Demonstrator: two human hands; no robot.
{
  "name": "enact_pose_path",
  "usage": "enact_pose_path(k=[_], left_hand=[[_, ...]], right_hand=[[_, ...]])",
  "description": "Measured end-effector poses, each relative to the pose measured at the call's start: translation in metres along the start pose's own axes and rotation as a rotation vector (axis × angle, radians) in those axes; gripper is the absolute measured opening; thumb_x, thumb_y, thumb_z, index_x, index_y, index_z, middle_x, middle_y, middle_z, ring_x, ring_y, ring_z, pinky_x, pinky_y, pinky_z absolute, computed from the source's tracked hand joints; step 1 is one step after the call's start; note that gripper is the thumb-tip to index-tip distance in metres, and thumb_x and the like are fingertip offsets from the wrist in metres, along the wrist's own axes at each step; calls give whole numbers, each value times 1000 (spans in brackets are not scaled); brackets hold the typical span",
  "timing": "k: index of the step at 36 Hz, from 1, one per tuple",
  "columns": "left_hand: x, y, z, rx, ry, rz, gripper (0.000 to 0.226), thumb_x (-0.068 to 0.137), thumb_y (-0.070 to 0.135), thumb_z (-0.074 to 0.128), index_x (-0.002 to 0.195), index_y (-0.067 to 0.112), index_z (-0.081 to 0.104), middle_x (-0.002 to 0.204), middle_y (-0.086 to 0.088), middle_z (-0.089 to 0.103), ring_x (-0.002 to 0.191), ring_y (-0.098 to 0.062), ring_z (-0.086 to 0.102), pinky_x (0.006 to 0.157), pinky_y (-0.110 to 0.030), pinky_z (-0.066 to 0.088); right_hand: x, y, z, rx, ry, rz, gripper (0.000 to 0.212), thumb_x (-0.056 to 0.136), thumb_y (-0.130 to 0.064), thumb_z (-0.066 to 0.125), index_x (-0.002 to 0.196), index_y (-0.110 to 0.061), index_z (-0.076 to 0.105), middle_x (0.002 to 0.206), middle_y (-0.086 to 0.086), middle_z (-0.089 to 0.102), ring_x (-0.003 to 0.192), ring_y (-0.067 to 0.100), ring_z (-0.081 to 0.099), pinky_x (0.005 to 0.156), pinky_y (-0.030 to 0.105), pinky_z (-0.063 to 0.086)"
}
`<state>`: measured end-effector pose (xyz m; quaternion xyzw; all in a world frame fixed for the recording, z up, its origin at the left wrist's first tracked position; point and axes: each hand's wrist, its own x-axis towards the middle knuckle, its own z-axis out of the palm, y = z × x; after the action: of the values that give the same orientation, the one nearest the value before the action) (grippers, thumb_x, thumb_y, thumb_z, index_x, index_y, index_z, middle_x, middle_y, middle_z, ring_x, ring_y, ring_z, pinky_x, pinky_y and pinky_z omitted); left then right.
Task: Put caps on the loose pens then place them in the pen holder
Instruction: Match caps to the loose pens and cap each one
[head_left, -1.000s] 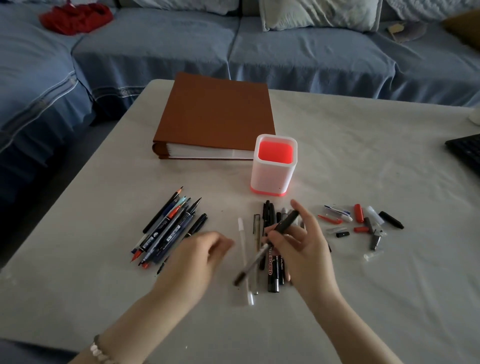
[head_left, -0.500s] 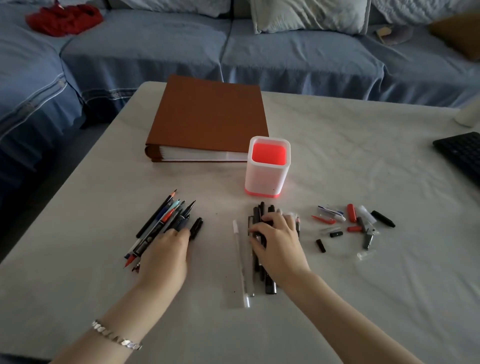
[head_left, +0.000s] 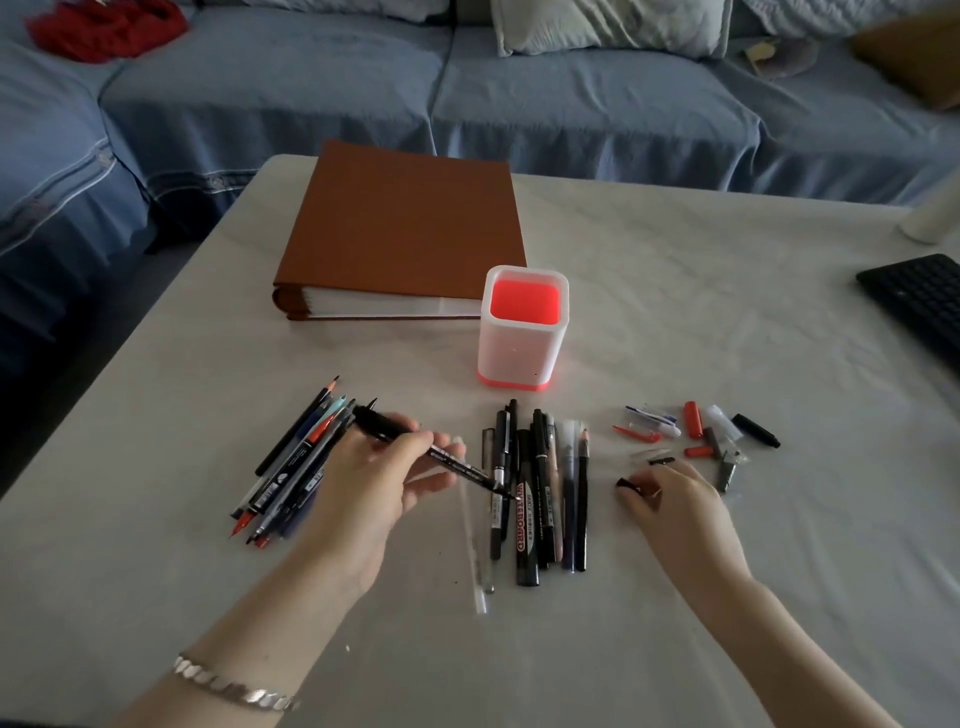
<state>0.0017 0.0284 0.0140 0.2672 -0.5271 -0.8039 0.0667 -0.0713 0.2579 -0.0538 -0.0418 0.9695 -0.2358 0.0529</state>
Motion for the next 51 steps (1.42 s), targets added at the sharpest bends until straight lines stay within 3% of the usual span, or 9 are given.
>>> enact_pose_path(k=[4, 7, 9, 14, 19, 26, 37, 44, 51], left_hand=[[-5, 3, 1, -195, -19, -86, 15, 90, 5, 47, 77, 8, 53, 74, -12, 71, 73, -24, 71, 53, -22, 55], [-8, 3, 2, -258, -19, -124, 16, 91, 8, 46, 78, 10, 54, 82, -12, 73, 75, -22, 72, 54, -23, 56], [-10, 2, 2, -277, -29, -128, 16, 91, 10, 46, 78, 11, 55, 83, -10, 74, 76, -21, 72, 57, -25, 57], [-15, -3, 3, -308, -31, -123, 15, 90, 10, 45, 78, 11, 55, 83, -11, 73, 77, -23, 71, 62, -28, 59], [-16, -4, 3, -318, -21, -110, 16, 90, 10, 45, 77, 11, 55, 81, -11, 73, 76, -23, 72, 65, -29, 59], [-18, -4, 7, -311, -19, -91, 12, 87, 9, 47, 77, 10, 55, 82, -12, 73, 77, -25, 71, 65, -29, 59], [-31, -11, 14, -261, -74, -118, 7, 70, 12, 57, 75, 7, 59, 92, -19, 72, 84, -27, 71, 67, -28, 59], [-37, -17, 14, -297, -46, -131, 6, 65, 8, 58, 63, 8, 64, 79, -17, 73, 76, -26, 71, 68, -29, 59], [-38, -19, 14, -217, -88, -30, 10, 66, 10, 58, 62, 13, 67, 81, -16, 73, 81, -27, 71, 67, -27, 58]], right_hand=[[-1, -3, -3, 79, 14, -16, 12, 84, -20, 61, 89, -10, 67, 89, 3, 63, 77, 20, 55, 65, 28, 39], [-7, -18, -13, 355, 9, -42, 4, 82, -16, 65, 81, -20, 64, 71, -7, 65, 72, 12, 60, 64, 14, 42], [-15, -31, -21, 514, -26, -95, 18, 79, -13, 67, 73, -29, 61, 60, -10, 66, 64, 5, 61, 63, 8, 44], [-33, -55, -35, 684, -88, -174, 32, 77, -10, 68, 72, -41, 64, 75, -22, 70, 67, 8, 64, 67, 14, 48], [-41, -61, -38, 705, -87, -218, 35, 76, -8, 69, 71, -43, 67, 74, -22, 69, 65, 5, 59, 65, 9, 44], [-45, -62, -36, 681, -49, -272, 21, 69, -28, 62, 83, -44, 67, 79, -15, 67, 69, 15, 57, 65, 11, 43], [-50, -67, -42, 599, -72, -344, 32, 75, -14, 71, 79, -45, 64, 80, -20, 67, 69, 3, 60, 65, 4, 42], [-55, -62, -38, 549, -58, -343, 15, 73, -27, 63, 83, -30, 73, 74, -24, 66, 67, -1, 62, 64, 2, 41], [-55, -63, -39, 682, -167, -248, 29, 81, -5, 63, 74, -33, 67, 54, -15, 62, 52, 2, 57, 57, 6, 42]])
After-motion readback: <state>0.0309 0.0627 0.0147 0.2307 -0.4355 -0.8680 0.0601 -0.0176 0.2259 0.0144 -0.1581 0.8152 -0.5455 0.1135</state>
